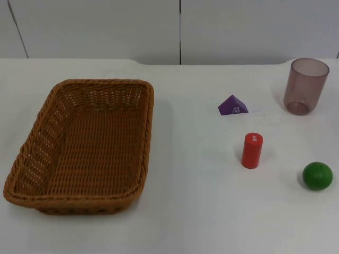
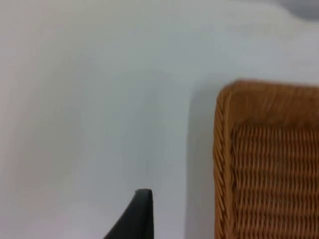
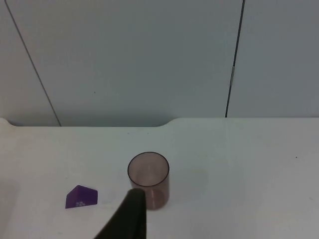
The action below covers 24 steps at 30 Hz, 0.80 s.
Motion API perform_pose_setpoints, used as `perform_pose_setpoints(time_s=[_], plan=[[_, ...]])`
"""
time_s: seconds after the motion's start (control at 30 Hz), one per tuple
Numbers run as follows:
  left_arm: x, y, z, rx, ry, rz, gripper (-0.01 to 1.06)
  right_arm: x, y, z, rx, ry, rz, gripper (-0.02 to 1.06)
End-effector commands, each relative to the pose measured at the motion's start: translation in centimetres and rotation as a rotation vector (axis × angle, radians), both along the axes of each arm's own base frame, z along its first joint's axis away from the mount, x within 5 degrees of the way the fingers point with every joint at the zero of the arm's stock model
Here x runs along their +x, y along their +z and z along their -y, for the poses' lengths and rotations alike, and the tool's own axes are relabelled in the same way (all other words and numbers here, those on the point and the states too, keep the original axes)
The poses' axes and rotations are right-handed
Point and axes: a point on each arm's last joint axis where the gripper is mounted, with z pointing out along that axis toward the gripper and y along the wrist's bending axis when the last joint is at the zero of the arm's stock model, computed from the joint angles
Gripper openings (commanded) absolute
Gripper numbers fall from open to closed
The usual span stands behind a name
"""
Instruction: Pick up the basket with the left hand and place the triangular block into the basket with the right hand.
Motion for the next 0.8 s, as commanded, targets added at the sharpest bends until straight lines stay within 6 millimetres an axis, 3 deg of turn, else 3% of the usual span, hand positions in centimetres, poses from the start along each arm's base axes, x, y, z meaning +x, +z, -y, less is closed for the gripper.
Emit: perform_pose_setpoints(time_s=[0.0, 0.17, 0.3, 0.33, 0.63, 0.77], plan=[[1.7, -1.7, 0.4, -0.028, -0.024, -0.029, 1.05, 0.0, 0.4, 0.1, -0.008, -0.005, 0.025, 1.05], [3.8, -3.3, 0.7, -0.038, -0.053, -0.079, 1.05, 0.0, 0.4, 0.1, -0.008, -0.005, 0.025, 1.05], [6.8, -6.0, 0.8, -0.019, -0.093, -0.179, 1.05, 0.0, 0.4, 0.1, -0.008, -0.005, 0.025, 1.05], [6.8, -6.0, 0.8, -0.019, -0.093, -0.179, 1.05, 0.0, 0.4, 0.1, -0.008, -0.005, 0.025, 1.05], [8.8, -12.7, 2.1, -0.137, -0.192, -0.36, 1.05, 0.0, 0.4, 0.1, -0.008, -0.005, 0.022, 1.05], [9.2, -14.5, 2.1, -0.144, -0.193, -0.382, 1.05, 0.0, 0.4, 0.1, -0.008, -0.005, 0.019, 1.05]])
